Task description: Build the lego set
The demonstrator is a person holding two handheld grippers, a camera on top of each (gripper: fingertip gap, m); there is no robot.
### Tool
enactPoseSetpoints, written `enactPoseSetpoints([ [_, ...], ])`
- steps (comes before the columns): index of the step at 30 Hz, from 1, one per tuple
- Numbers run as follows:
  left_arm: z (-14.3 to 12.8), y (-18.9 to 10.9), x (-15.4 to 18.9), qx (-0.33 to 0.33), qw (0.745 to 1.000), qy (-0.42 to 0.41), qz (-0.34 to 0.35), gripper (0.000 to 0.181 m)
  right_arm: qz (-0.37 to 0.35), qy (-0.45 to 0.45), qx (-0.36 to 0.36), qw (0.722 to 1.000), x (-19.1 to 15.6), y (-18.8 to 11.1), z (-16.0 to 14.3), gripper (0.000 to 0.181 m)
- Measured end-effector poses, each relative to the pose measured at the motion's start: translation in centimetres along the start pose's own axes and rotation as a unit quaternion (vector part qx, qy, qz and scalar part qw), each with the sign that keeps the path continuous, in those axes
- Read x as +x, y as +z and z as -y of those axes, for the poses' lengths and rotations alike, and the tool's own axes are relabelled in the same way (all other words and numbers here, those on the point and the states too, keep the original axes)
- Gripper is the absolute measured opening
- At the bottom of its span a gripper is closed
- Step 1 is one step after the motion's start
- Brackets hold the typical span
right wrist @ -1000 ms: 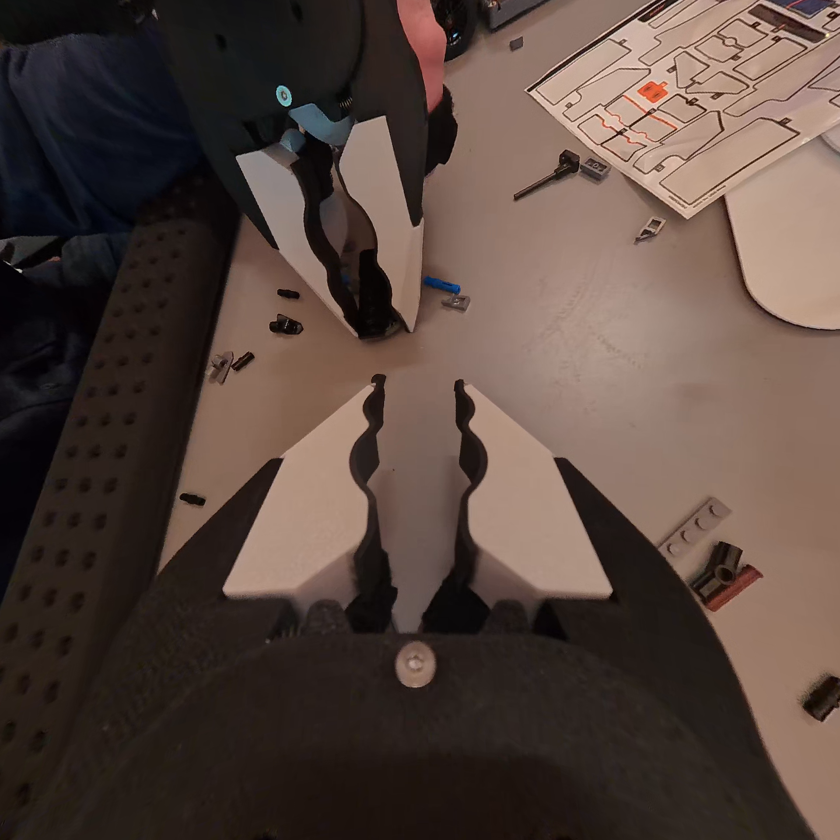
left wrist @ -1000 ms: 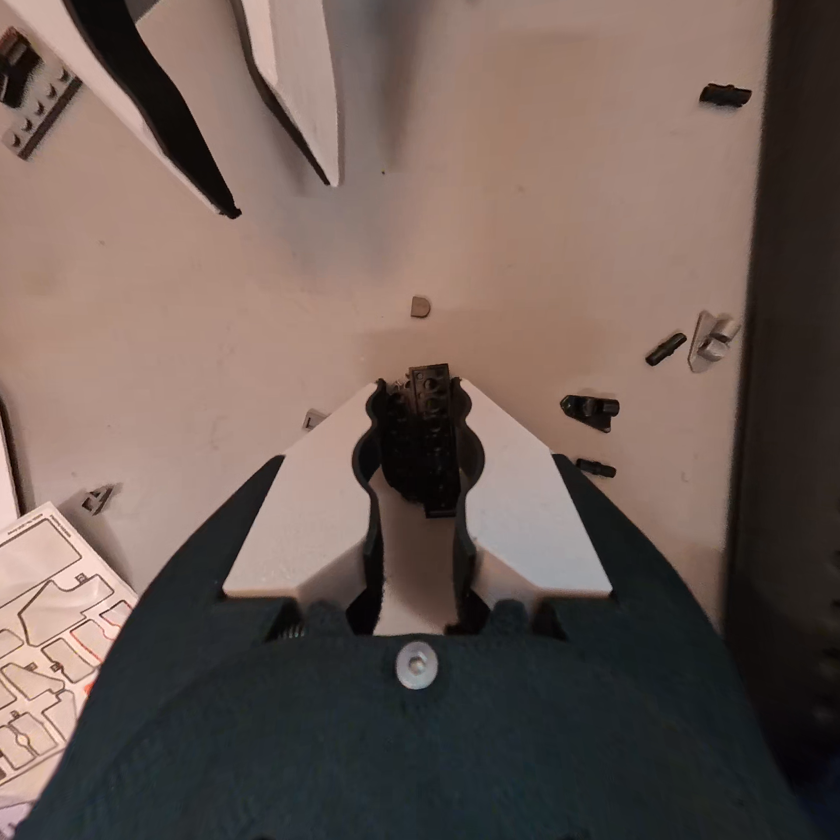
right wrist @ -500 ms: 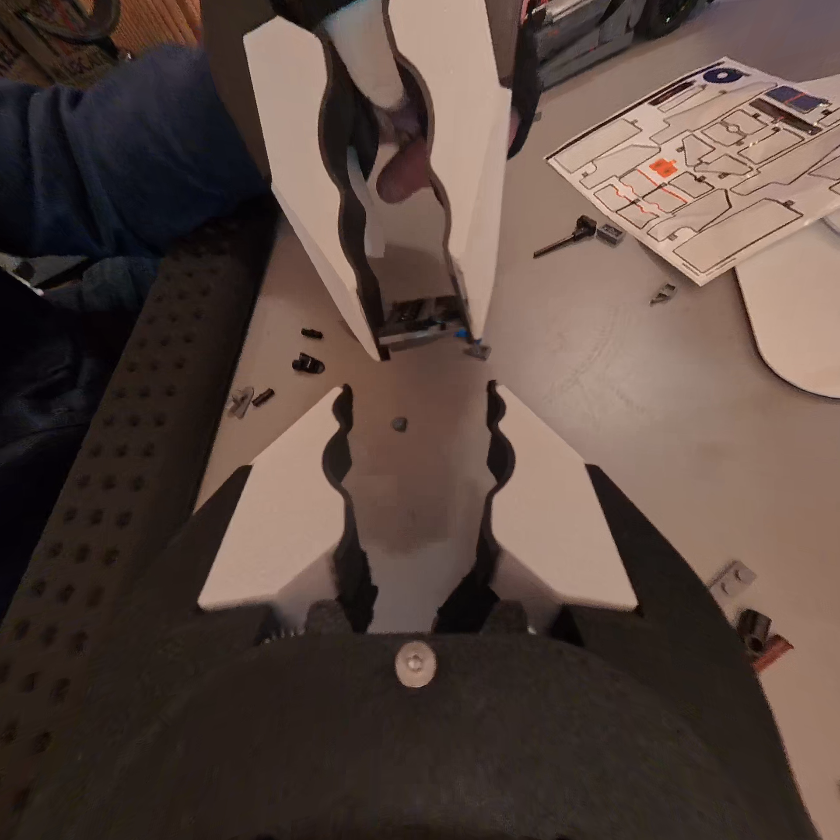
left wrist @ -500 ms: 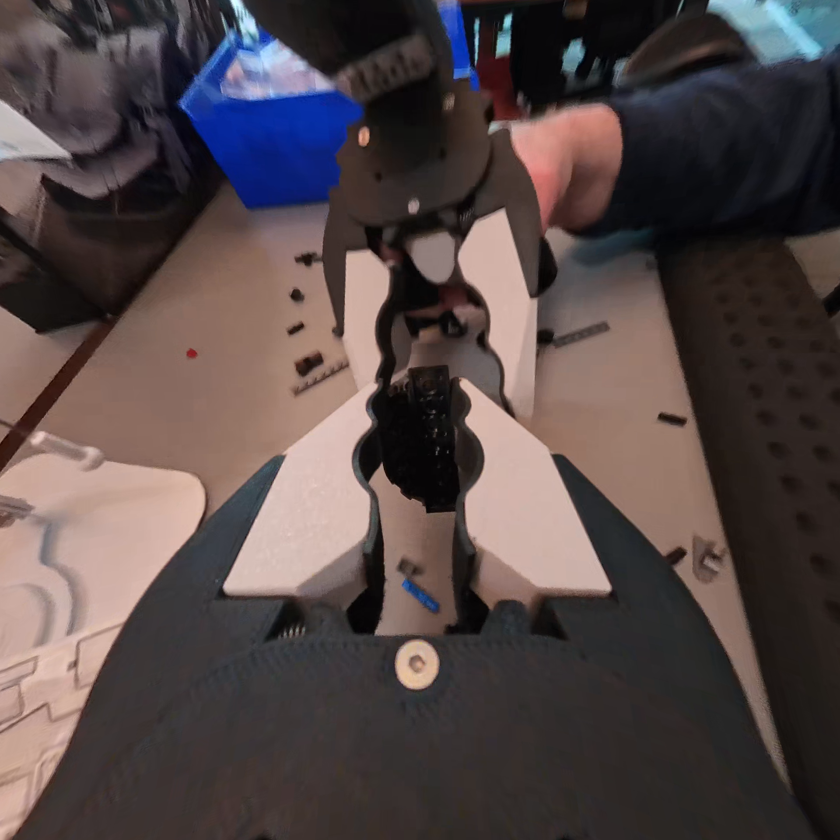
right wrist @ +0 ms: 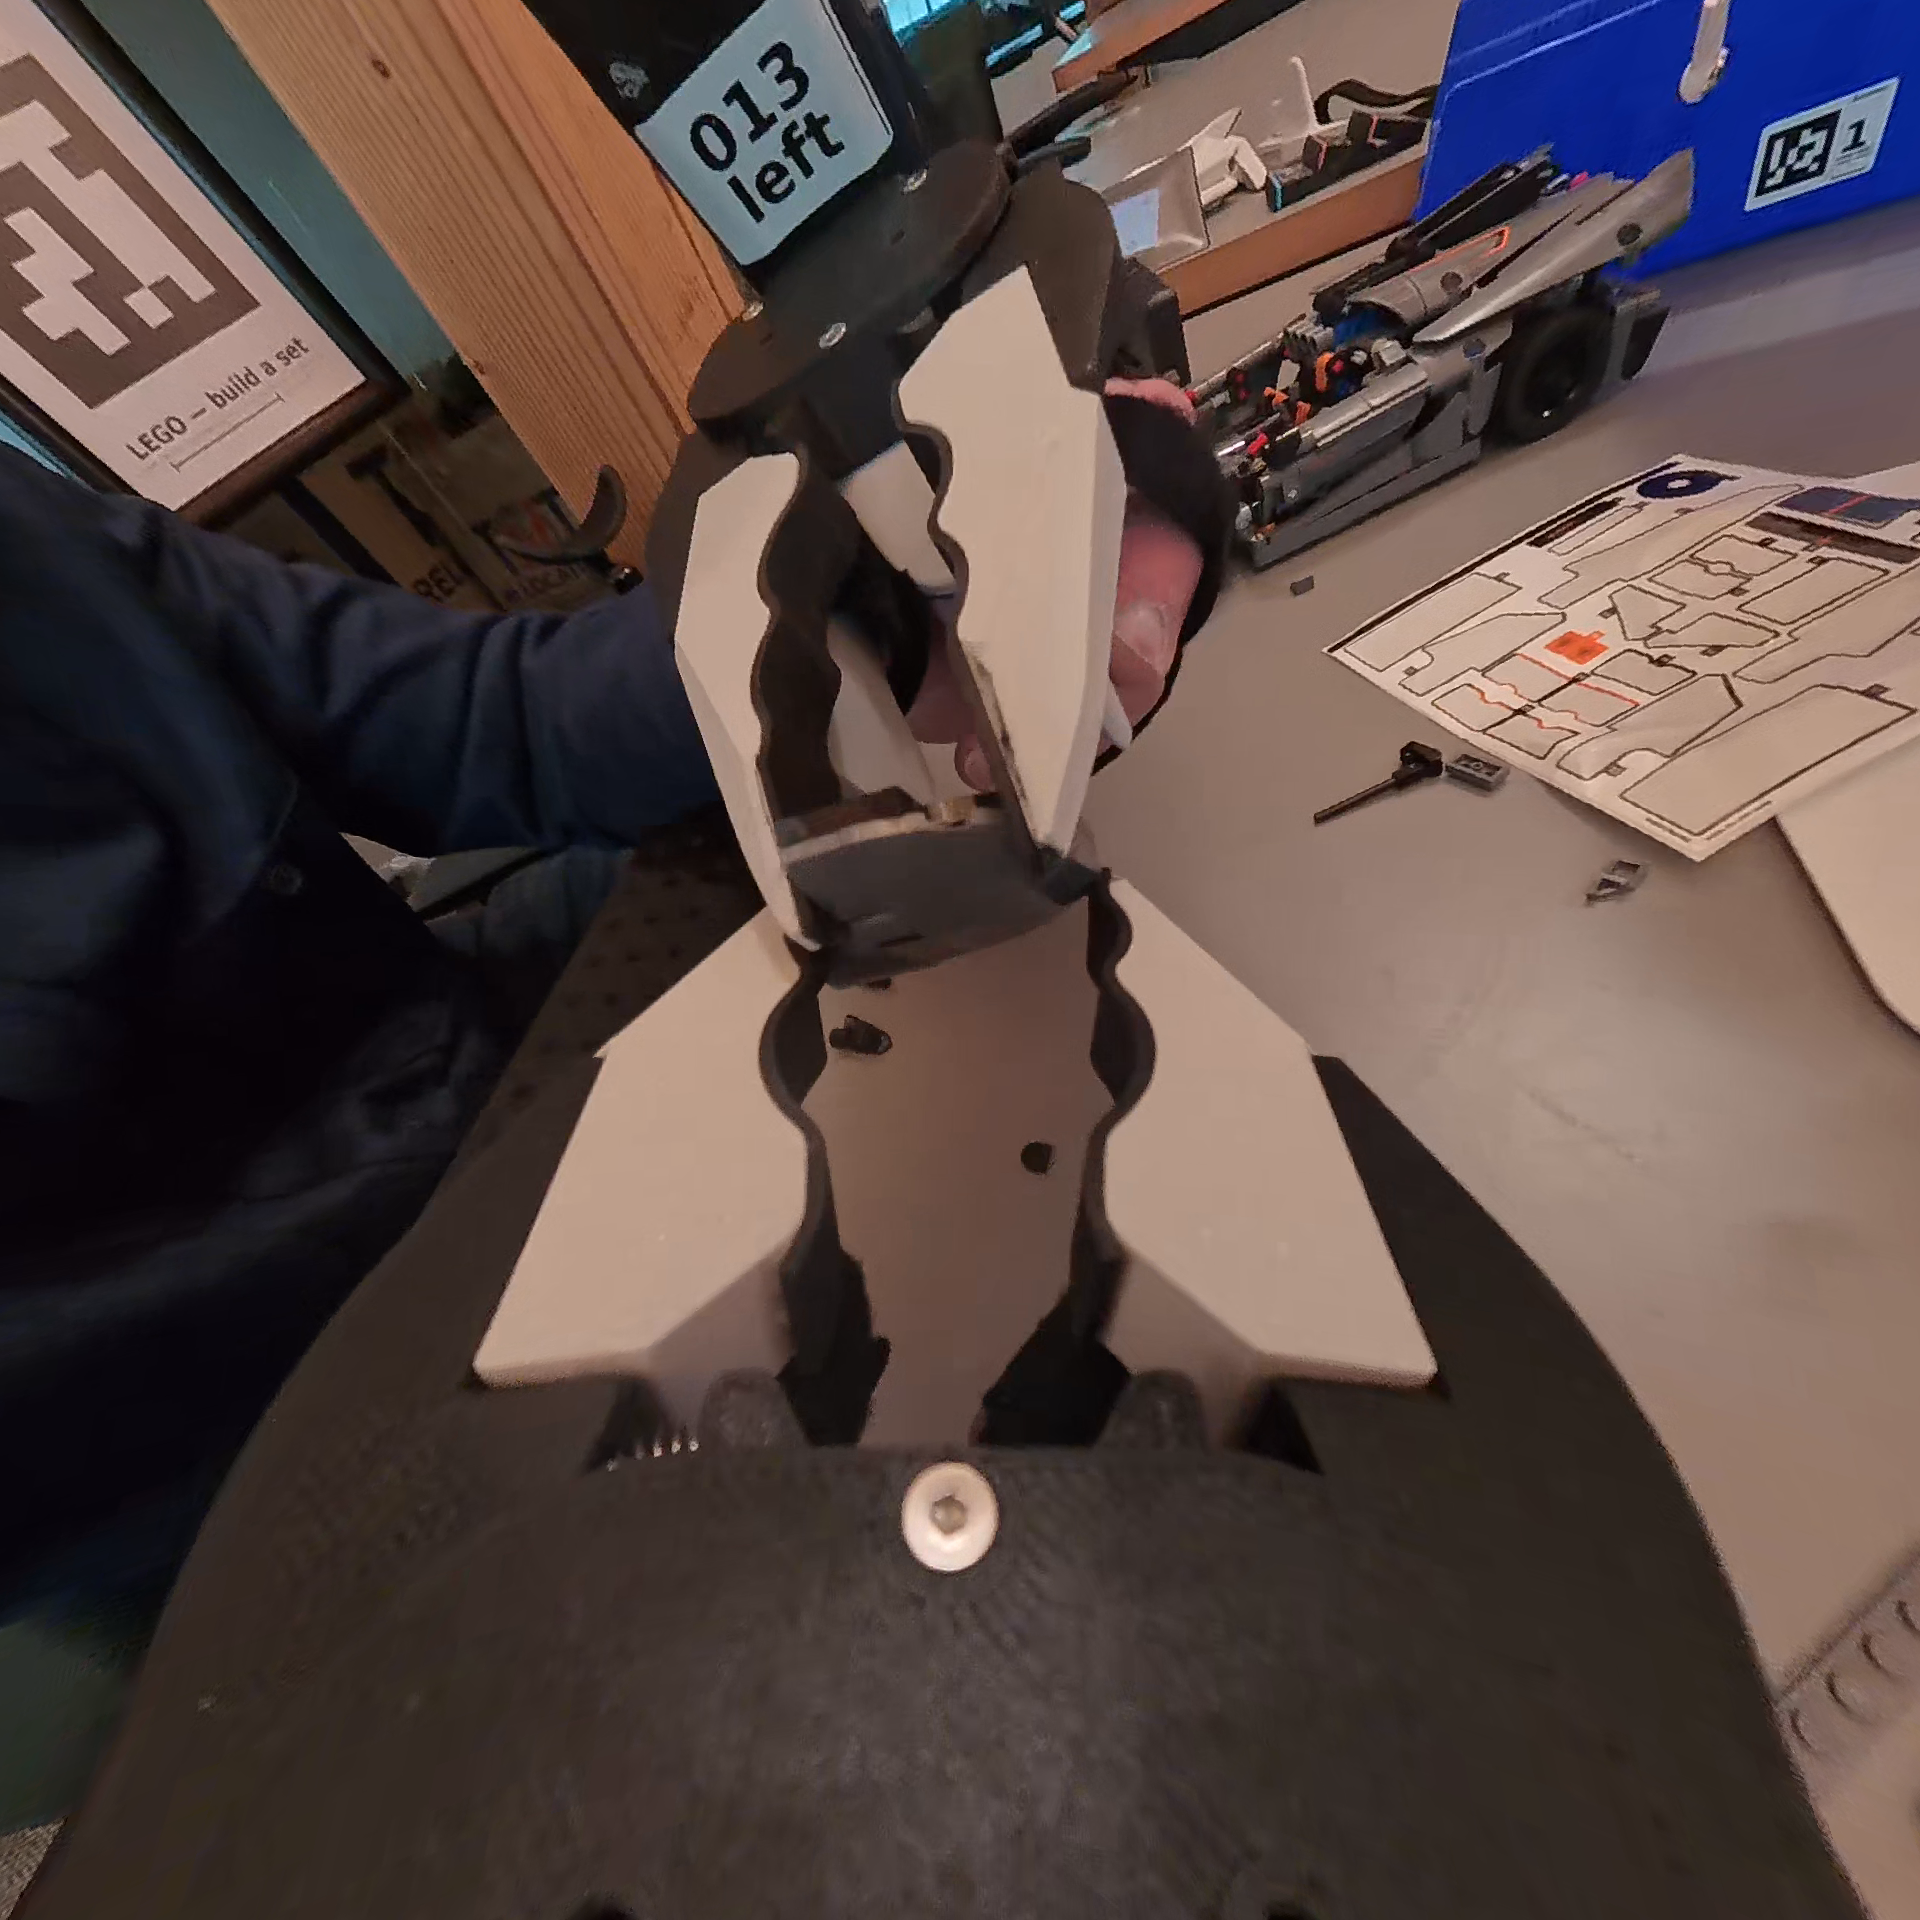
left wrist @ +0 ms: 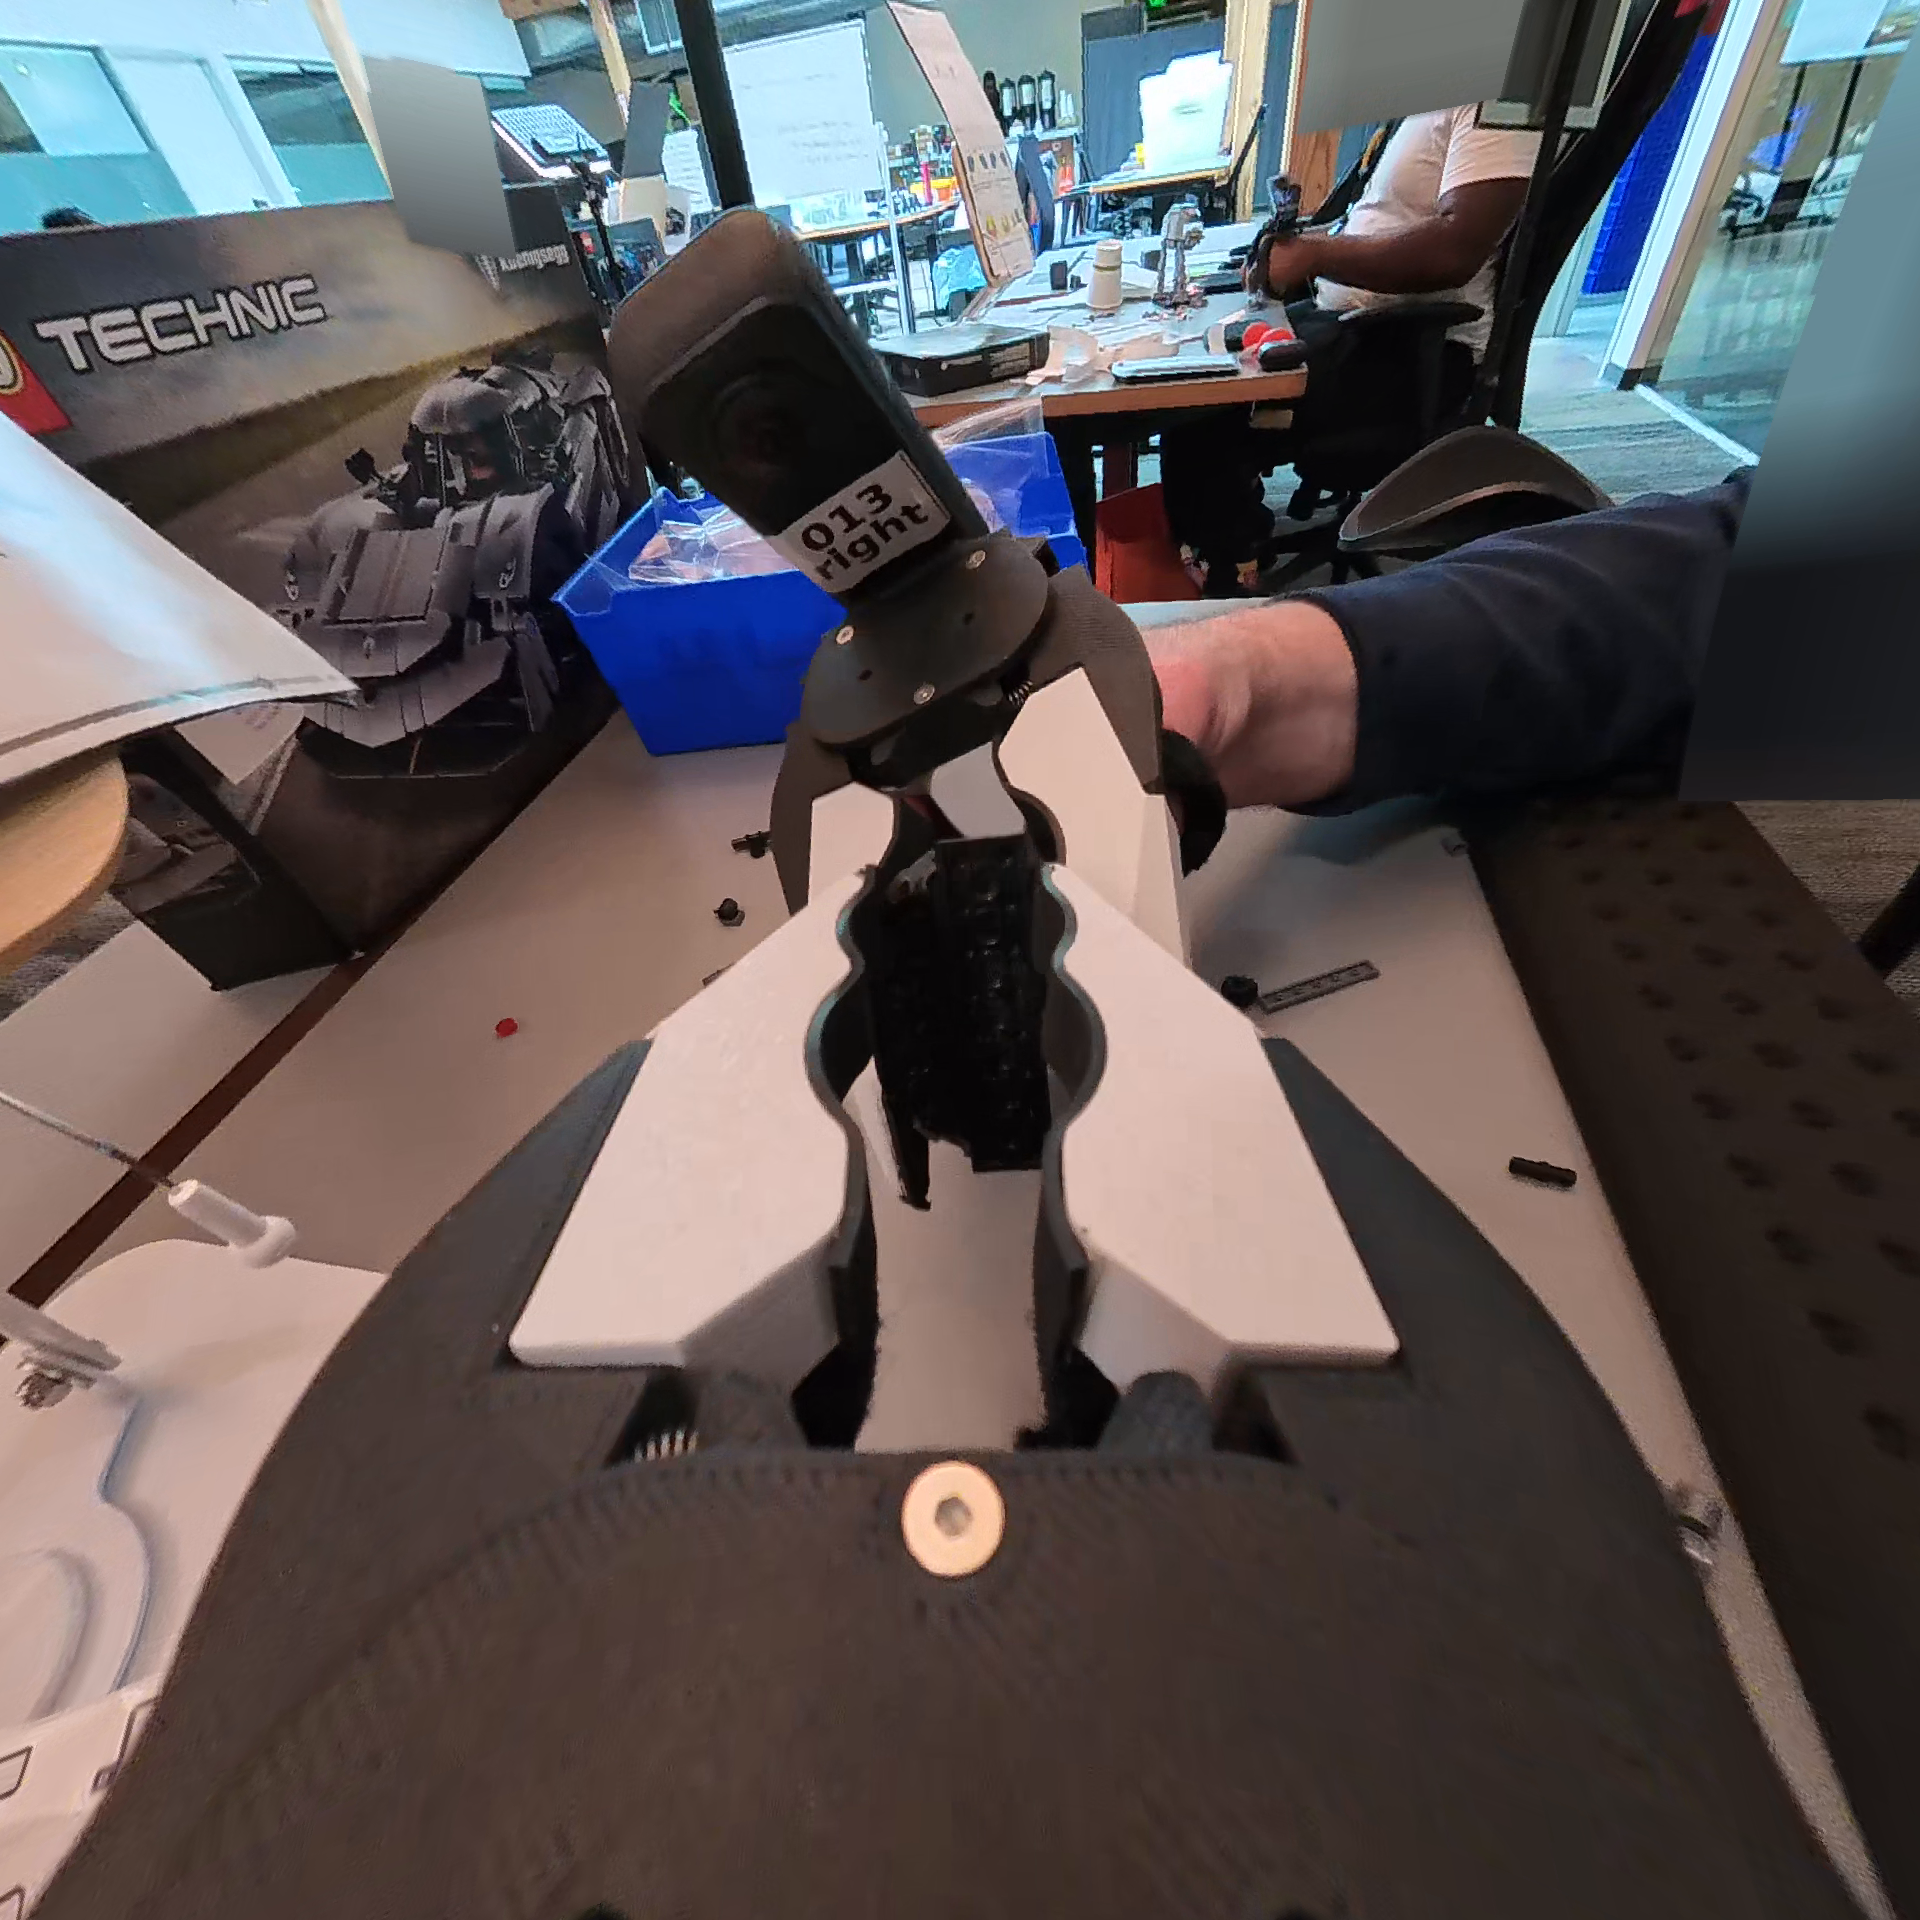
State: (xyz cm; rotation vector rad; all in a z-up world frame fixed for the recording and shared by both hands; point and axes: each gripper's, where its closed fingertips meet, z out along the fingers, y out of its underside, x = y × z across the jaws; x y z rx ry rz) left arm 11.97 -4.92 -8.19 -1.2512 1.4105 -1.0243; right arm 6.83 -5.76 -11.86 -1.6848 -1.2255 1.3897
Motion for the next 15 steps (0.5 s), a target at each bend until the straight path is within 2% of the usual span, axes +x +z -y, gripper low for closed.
enactPoseSetpoints([
  [3,-0.9,-0.2,-0.4,-0.022,1.000,0.006,0.005,0.025,-0.030,-0.003,-0.034,0.999,0.9,-0.3,-0.8,0.048],
  [9,-4.4,-0.5,-0.9,-0.121,0.992,0.033,0.013,0.028,-0.137,-0.043,-0.151,0.978,3.7,-2.1,-3.7,0.047],
  [15,-7.5,-0.3,0.1,-0.191,0.981,0.015,-0.029,0.024,-0.188,-0.066,-0.218,0.955,4.9,-3.3,-5.4,0.045],
])
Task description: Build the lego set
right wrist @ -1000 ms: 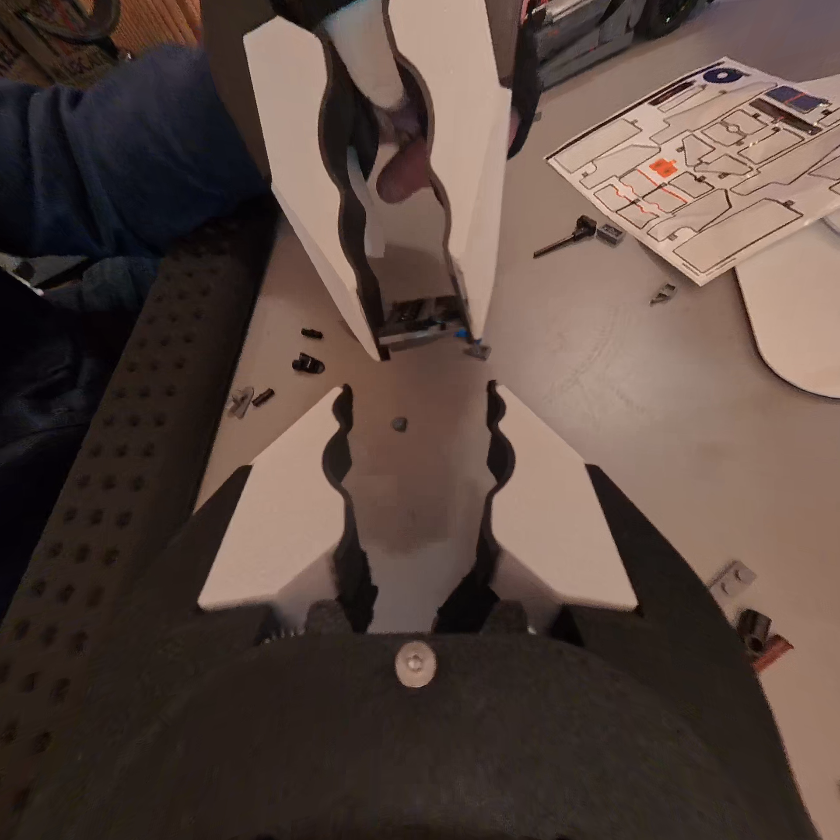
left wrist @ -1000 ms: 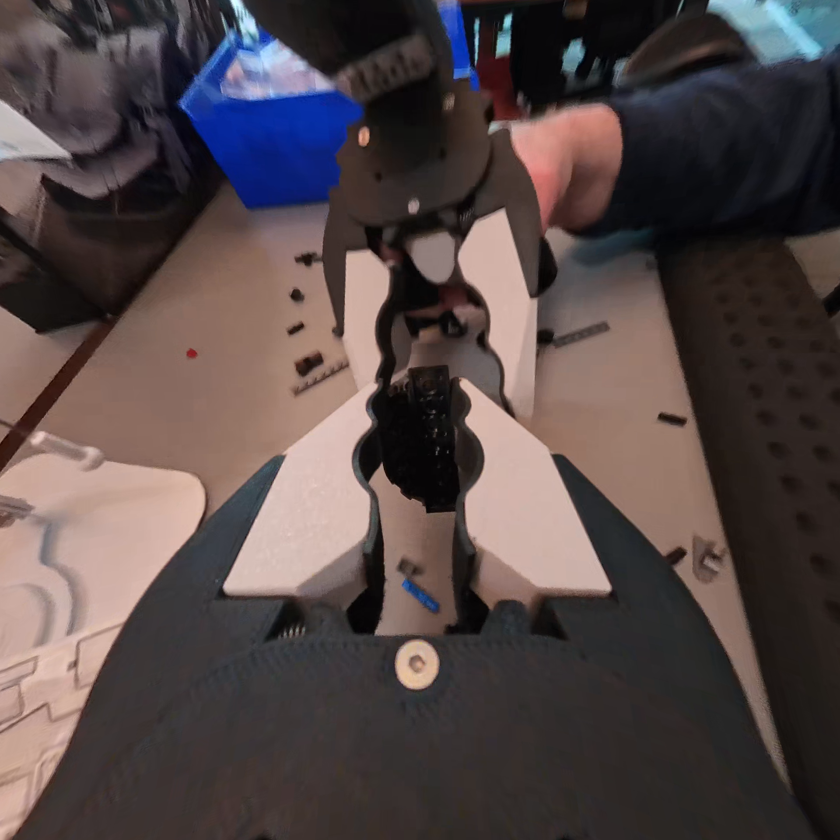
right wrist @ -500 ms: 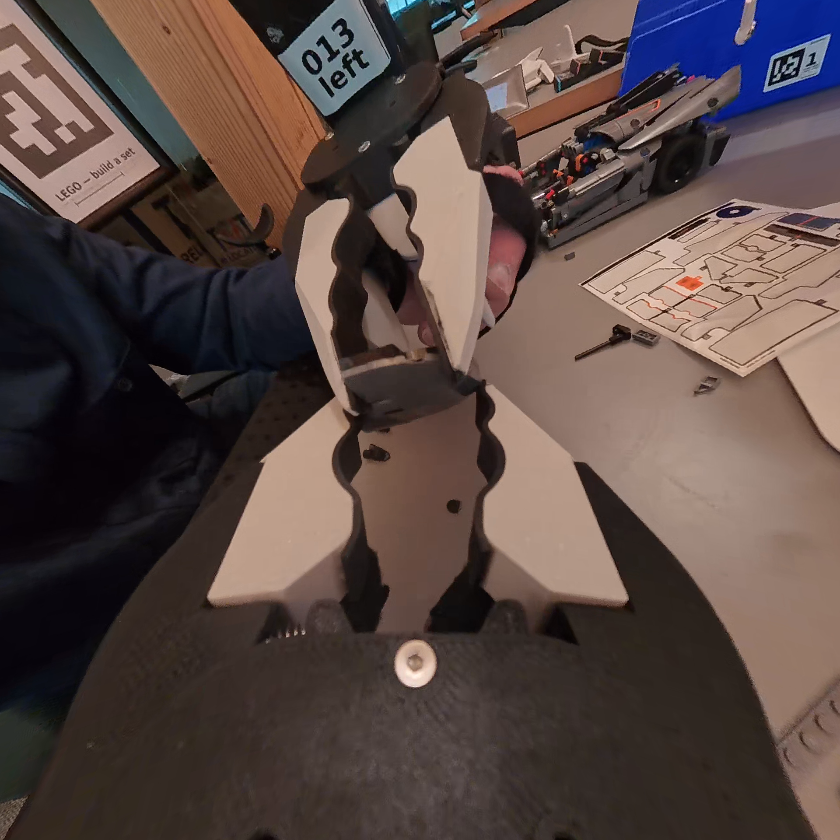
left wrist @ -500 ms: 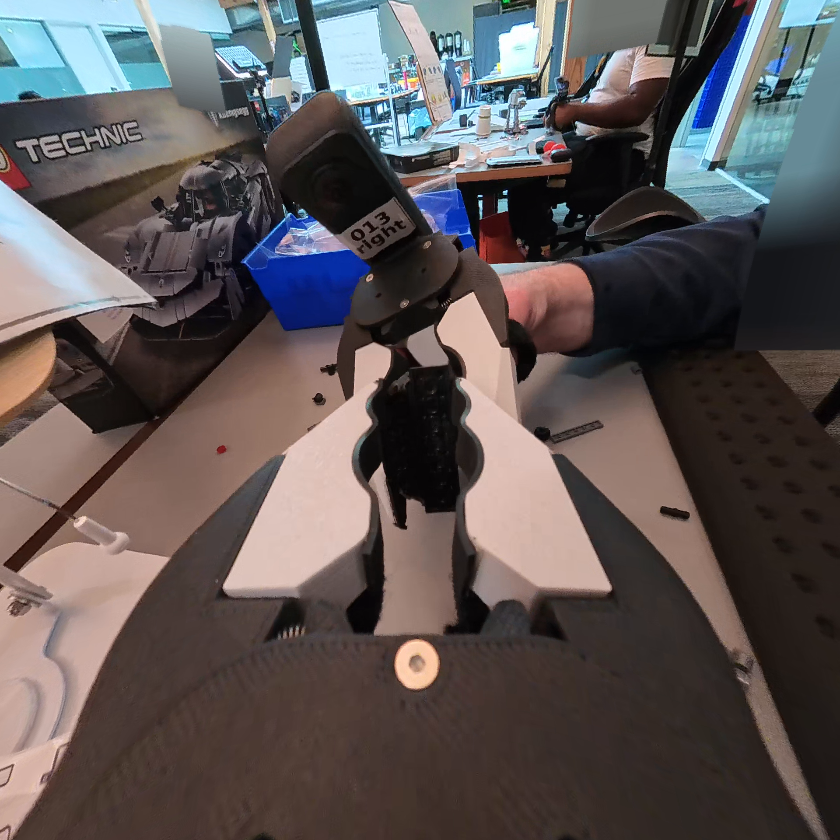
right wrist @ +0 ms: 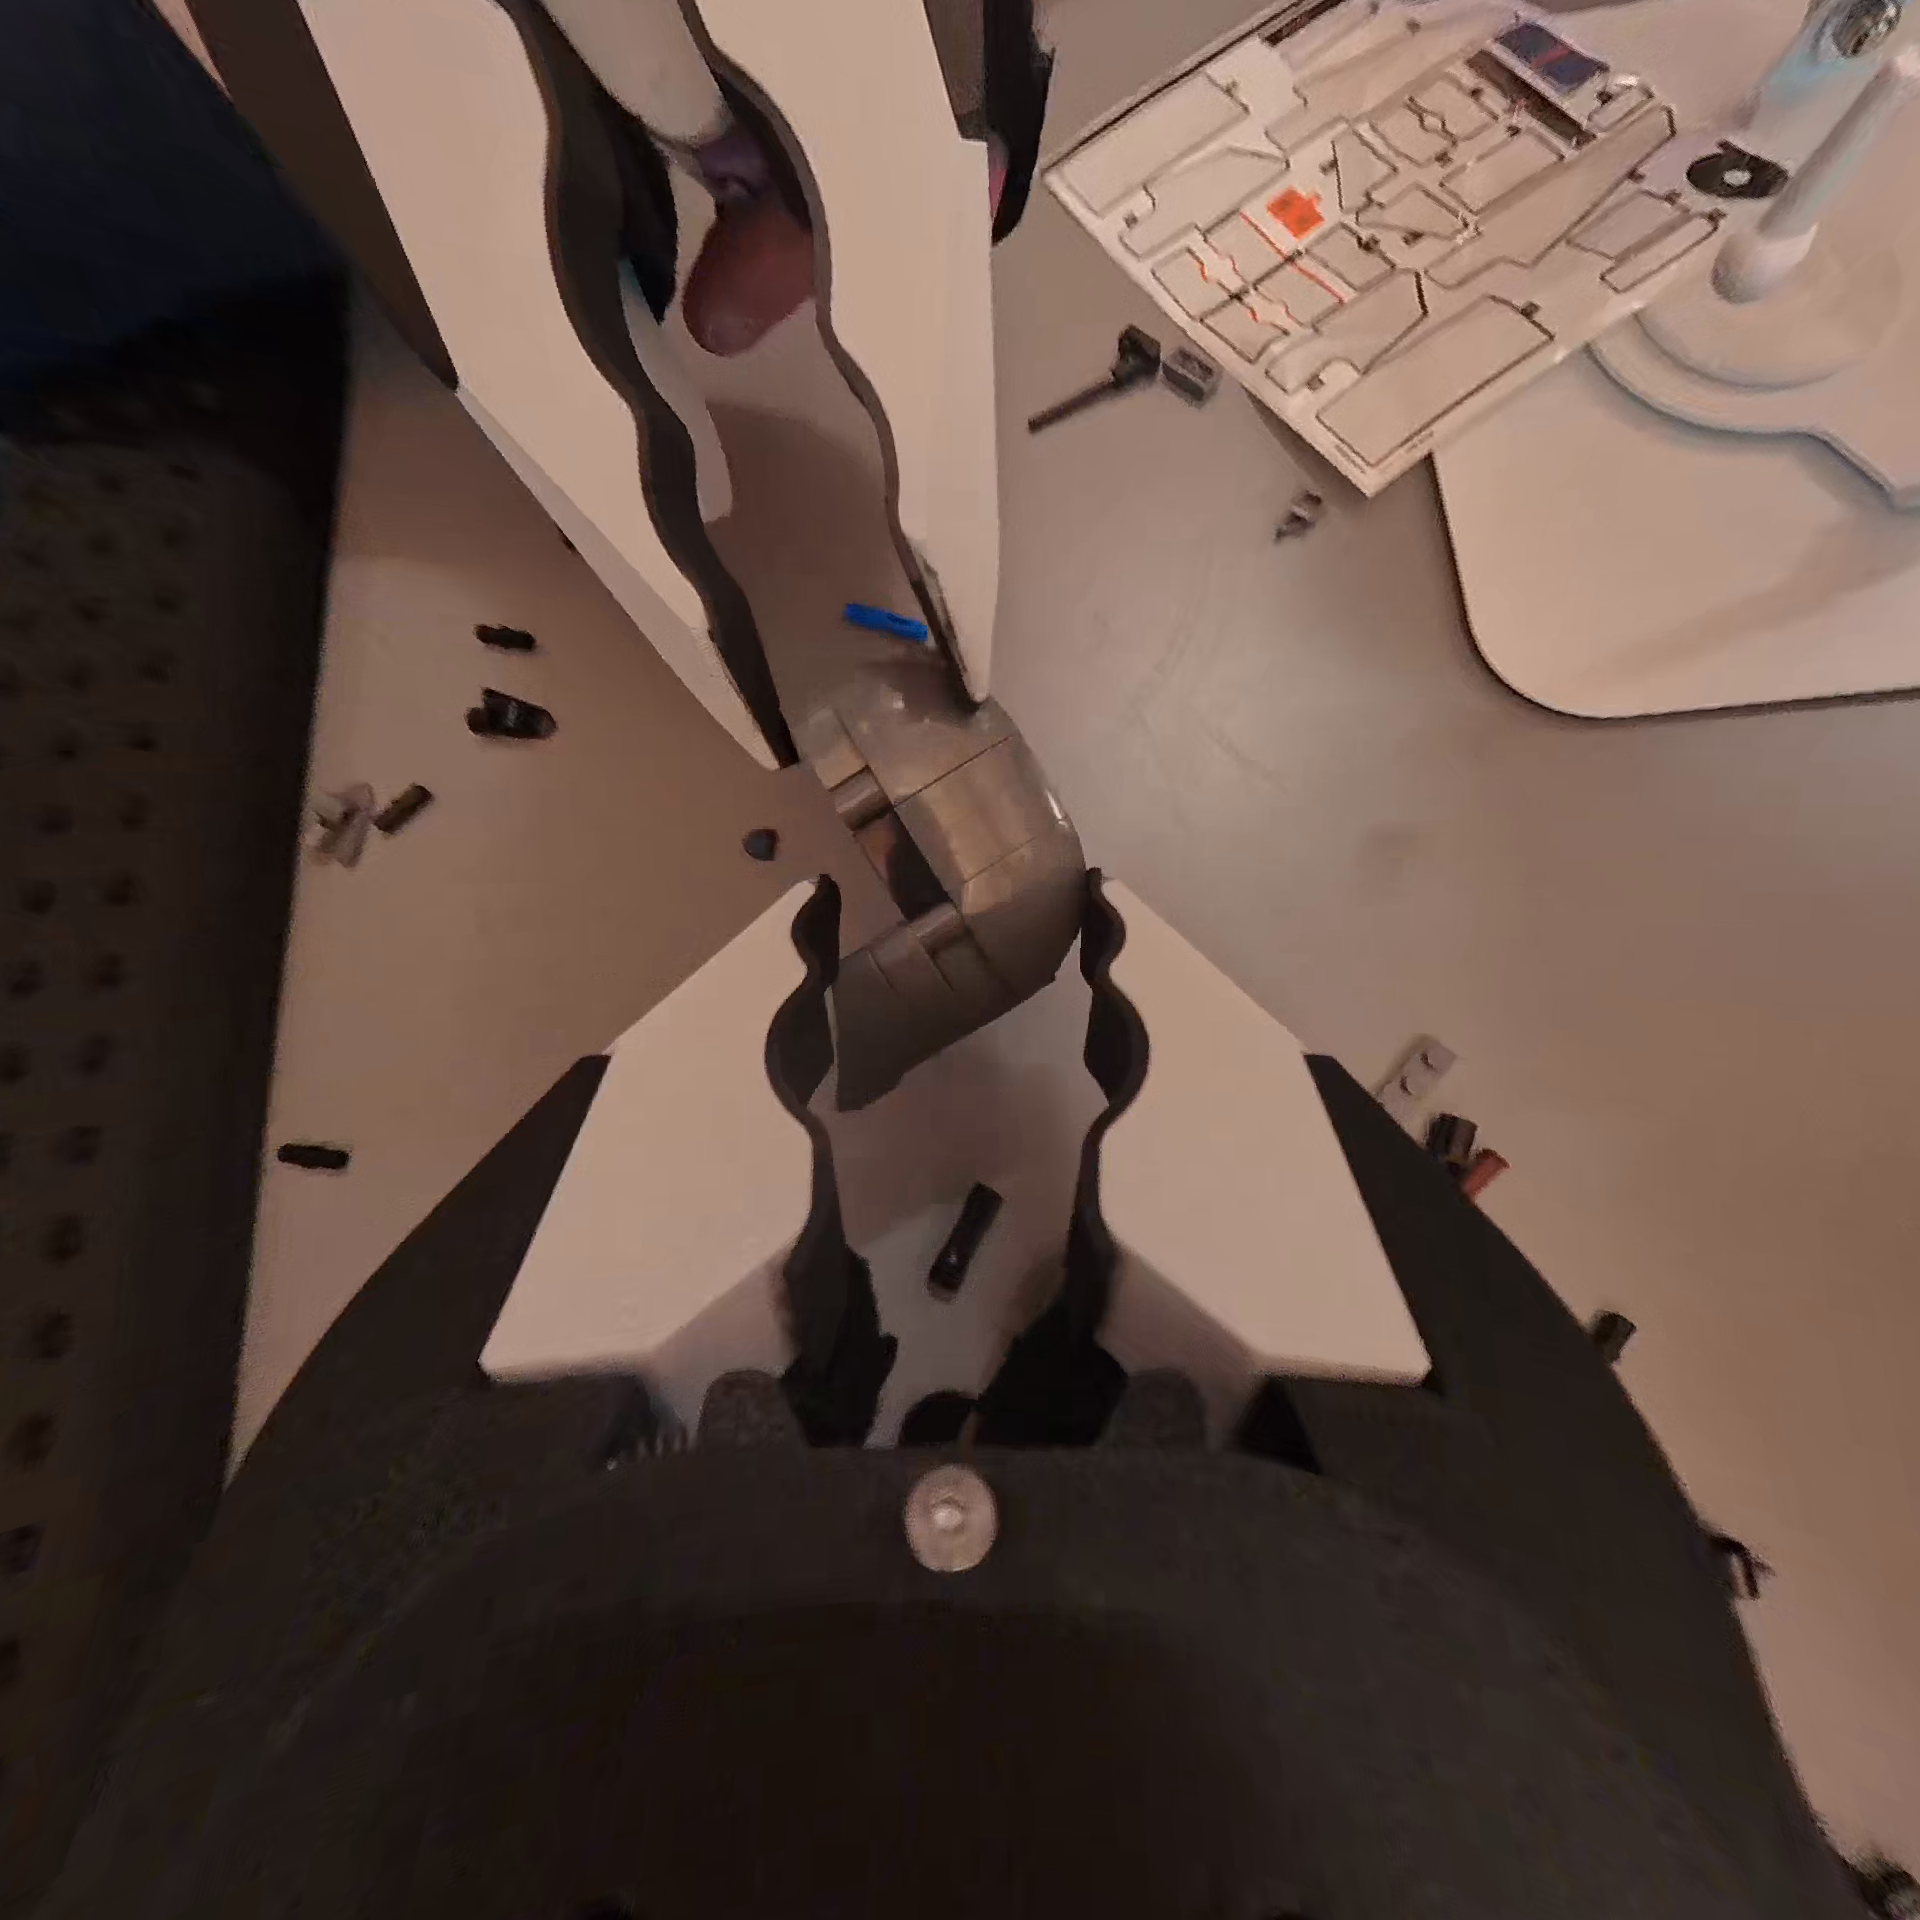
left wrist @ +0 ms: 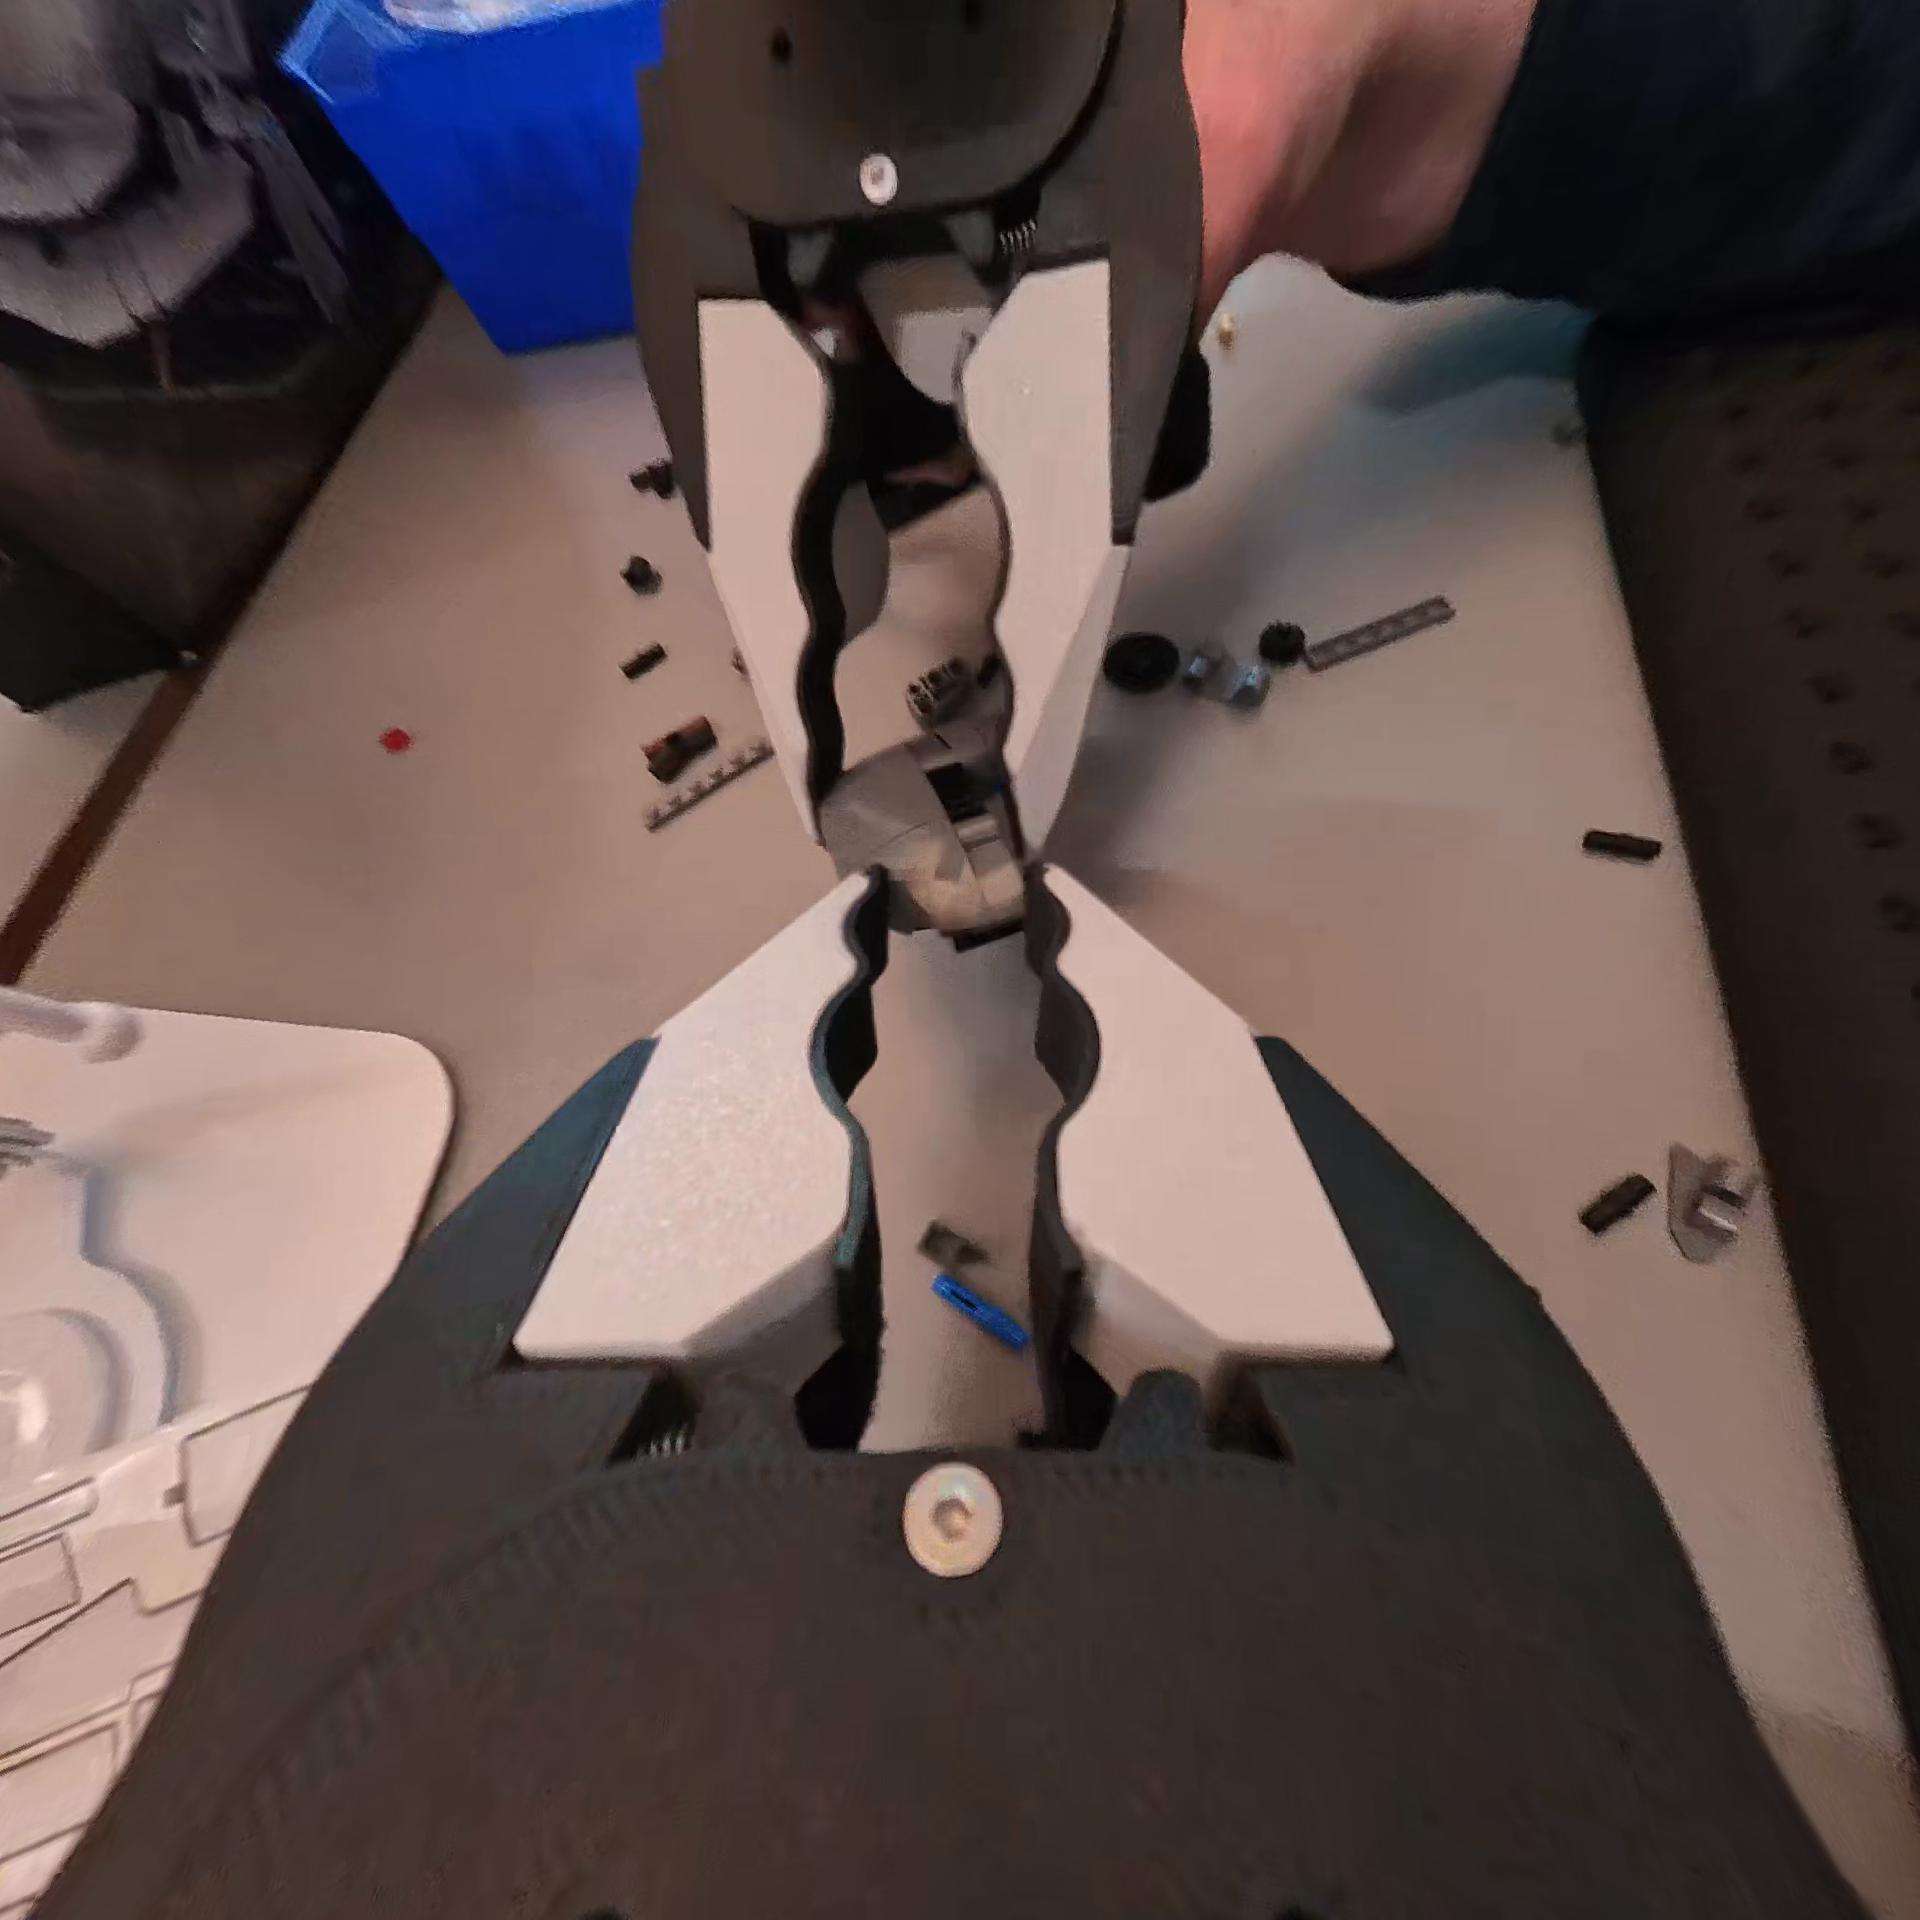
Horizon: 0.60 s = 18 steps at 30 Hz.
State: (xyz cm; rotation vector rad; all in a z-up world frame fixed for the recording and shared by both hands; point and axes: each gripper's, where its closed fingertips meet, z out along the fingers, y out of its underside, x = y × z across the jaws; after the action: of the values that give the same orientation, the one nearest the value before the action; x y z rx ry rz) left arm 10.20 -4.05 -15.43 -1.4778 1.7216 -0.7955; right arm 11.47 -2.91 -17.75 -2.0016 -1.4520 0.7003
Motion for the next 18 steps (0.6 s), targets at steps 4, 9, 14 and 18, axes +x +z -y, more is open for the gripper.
enactPoseSetpoints([
  [4,-1.7,0.0,0.6,-0.041,0.999,-0.002,-0.023,0.007,-0.023,-0.023,-0.056,0.998,0.3,1.2,-1.8,0.039],
  [9,-3.0,0.1,0.4,-0.068,0.997,-0.017,-0.027,0.011,-0.009,-0.024,-0.094,0.995,-0.2,2.7,-3.3,0.038],
  [14,-4.4,1.0,0.8,-0.107,0.994,-0.013,-0.034,0.014,-0.007,-0.044,-0.100,0.994,-0.8,3.6,-3.5,0.038],
  [18,-5.2,1.2,0.7,-0.128,0.991,-0.015,-0.032,0.015,-0.025,-0.059,-0.105,0.992,-0.5,3.6,-3.3,0.045],
])
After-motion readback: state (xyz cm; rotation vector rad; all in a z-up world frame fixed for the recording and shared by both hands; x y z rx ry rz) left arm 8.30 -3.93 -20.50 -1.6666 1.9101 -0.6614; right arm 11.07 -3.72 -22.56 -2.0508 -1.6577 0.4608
